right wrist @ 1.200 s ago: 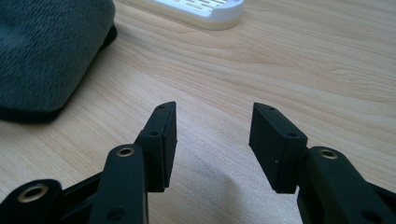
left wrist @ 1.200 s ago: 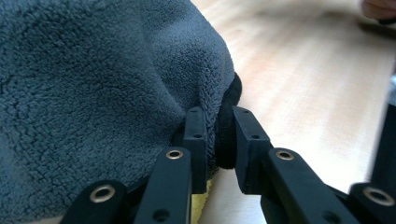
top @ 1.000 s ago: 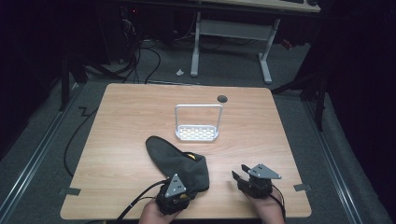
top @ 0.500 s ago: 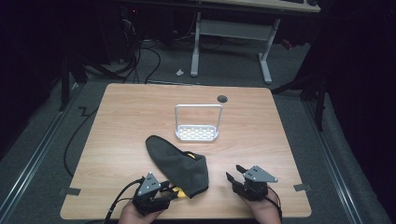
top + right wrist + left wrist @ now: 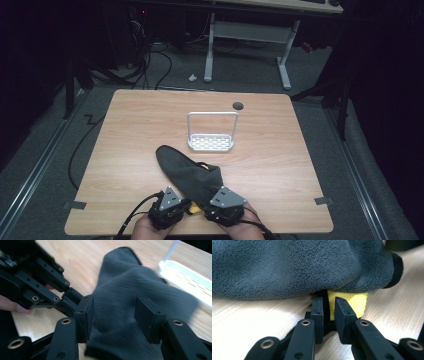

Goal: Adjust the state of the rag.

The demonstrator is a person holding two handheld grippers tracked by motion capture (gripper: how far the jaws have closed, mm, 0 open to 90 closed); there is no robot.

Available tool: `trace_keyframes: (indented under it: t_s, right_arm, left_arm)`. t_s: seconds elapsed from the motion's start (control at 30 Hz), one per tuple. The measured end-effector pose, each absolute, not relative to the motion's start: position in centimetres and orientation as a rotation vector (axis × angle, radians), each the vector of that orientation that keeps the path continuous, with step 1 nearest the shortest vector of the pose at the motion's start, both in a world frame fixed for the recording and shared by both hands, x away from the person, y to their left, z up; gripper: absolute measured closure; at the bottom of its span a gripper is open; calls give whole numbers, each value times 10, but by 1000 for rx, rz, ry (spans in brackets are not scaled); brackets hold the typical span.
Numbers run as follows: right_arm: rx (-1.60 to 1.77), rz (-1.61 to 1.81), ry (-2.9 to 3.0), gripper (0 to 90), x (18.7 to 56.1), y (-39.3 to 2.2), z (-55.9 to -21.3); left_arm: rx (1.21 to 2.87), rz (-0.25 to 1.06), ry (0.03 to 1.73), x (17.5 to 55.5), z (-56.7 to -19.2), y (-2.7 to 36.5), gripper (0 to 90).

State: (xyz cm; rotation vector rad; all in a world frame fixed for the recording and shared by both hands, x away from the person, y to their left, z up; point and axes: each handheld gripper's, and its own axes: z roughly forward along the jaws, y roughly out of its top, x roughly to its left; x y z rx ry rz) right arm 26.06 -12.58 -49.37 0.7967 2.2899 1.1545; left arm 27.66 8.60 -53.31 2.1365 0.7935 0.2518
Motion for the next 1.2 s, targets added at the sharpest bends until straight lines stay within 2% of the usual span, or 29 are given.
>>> trace_keyframes:
  t_s: [0.1,0.13,0.17,0.2,0.3,0.43,0.5,0.6,0.87,0.97,1.2]
  right_arm:
    - [791,1087,2319,488,266,-108,-503]
    - [788,1049,2320,509,268,-104,-506]
    - [787,990,2331,701,271,-100,-512]
    - [787,990,2331,701,271,-100,-512]
    - [802,988,2320,838,272,-103,-512]
    - [816,1019,2294,856,270,-108,-508]
    - [811,1036,2283,861,269,-109,-507]
    - [812,1059,2280,864,268,-110,-506]
    - [816,1106,2182,867,264,-124,-488]
    - [869,1121,2114,867,263,-145,-476]
    - [986,1121,2031,866,264,-184,-473]
  left_arm:
    - [2138,251,792,277,-533,86,784]
    - [2138,251,792,277,-533,86,787]
    - [2138,253,793,277,-533,86,793]
    - [2139,255,793,277,-533,86,793]
    - [2145,256,795,277,-532,85,802]
    - [2086,230,830,277,-525,87,780]
    - [2046,206,797,276,-520,86,729]
    - [2087,210,737,272,-522,73,672]
    - [2167,302,698,272,-530,63,752]
    - [2172,308,716,274,-530,68,756]
    - [2158,342,819,288,-529,93,761]
